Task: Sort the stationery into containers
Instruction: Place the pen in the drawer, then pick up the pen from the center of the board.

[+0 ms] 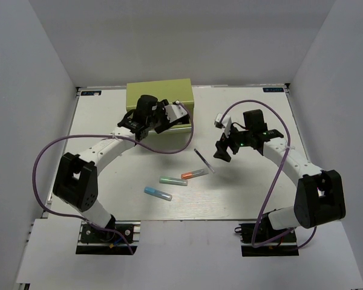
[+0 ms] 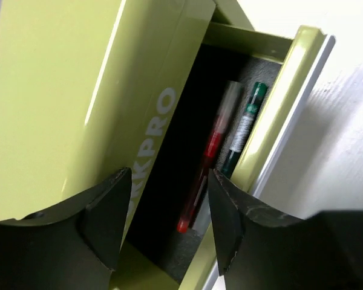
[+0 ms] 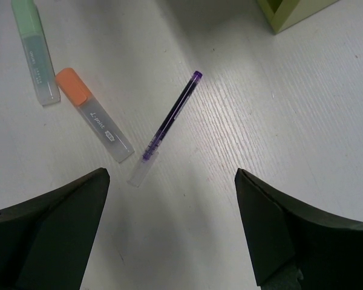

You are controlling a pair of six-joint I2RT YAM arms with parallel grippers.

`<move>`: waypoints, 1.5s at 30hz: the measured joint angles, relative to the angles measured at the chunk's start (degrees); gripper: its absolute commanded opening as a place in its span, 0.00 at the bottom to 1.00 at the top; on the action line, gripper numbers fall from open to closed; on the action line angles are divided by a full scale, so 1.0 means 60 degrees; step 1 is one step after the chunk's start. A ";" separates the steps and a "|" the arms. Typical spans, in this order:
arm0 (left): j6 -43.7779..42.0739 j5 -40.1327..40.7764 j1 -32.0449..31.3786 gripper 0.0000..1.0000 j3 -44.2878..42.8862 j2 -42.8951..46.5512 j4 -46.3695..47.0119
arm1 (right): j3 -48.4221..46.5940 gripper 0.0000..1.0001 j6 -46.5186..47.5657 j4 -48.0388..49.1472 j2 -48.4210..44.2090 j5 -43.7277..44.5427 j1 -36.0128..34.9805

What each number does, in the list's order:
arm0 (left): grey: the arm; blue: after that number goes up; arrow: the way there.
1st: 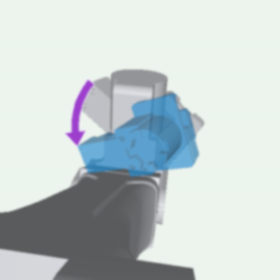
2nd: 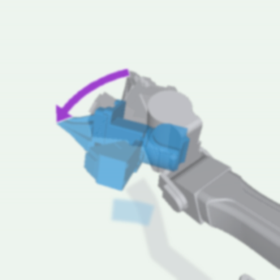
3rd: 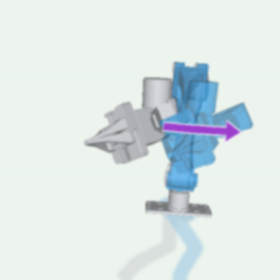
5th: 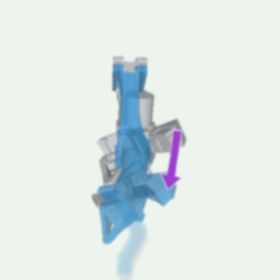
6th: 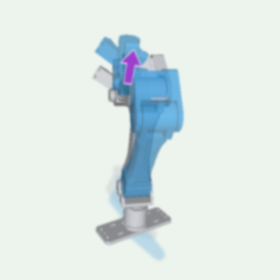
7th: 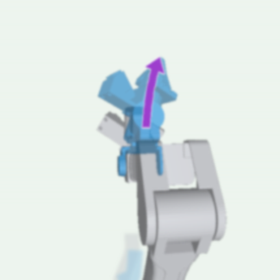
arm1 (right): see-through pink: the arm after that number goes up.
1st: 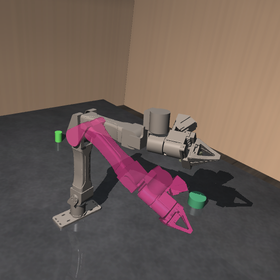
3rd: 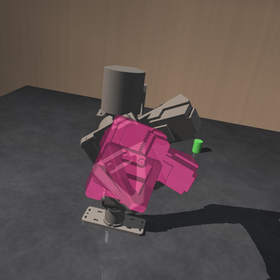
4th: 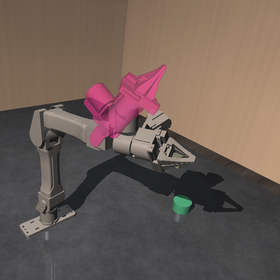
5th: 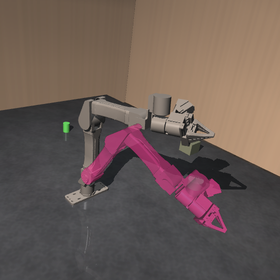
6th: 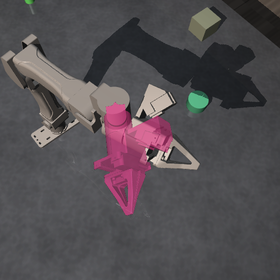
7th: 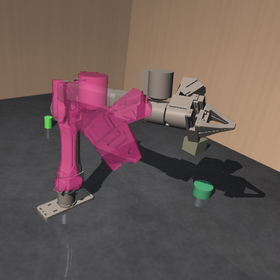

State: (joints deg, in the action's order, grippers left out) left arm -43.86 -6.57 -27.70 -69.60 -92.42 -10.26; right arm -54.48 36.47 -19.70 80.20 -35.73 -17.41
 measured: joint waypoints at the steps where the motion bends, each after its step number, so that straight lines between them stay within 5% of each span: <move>1: 0.0022 -0.0004 -0.0018 0.66 0.0102 0.0069 0.0029 | 0.0000 0.90 0.0000 0.0004 0.0000 -0.0029 -0.0004; 8: 0.0138 0.0069 -0.0011 0.75 0.0168 0.0605 0.0058 | -0.0455 0.90 -0.0120 -0.0069 0.0834 -0.0066 -0.0200; 11: 0.0321 0.0219 -0.0029 0.93 0.0291 0.1198 0.0138 | -0.0539 0.90 -0.0342 -0.0011 0.1162 -0.0011 -0.0313; 20: 0.2288 0.0510 -0.0029 1.00 0.0288 0.3424 -0.0004 | -0.0546 0.66 -0.1552 0.1082 0.1821 0.1257 -0.1293; 28: 0.7111 0.1938 -0.0026 1.00 0.1126 0.5737 -0.0914 | -0.0550 0.62 -0.2710 0.1960 0.3056 0.3107 -0.2204; 35: 1.1457 0.2667 -0.0011 1.00 0.2667 0.6040 -0.2619 | -0.0583 0.57 -0.3075 0.2124 0.3512 0.4167 -0.2503; 45: 1.7427 0.3195 0.0000 1.00 0.4586 0.6601 -0.4462 | -0.0433 0.31 -0.3311 0.2419 0.3588 0.4710 -0.2747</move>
State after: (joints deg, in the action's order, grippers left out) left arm 60.71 12.60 -27.70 -42.09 -52.82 -37.04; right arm -57.08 16.60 -5.19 101.73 -7.46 -33.89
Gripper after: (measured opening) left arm 0.991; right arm 0.360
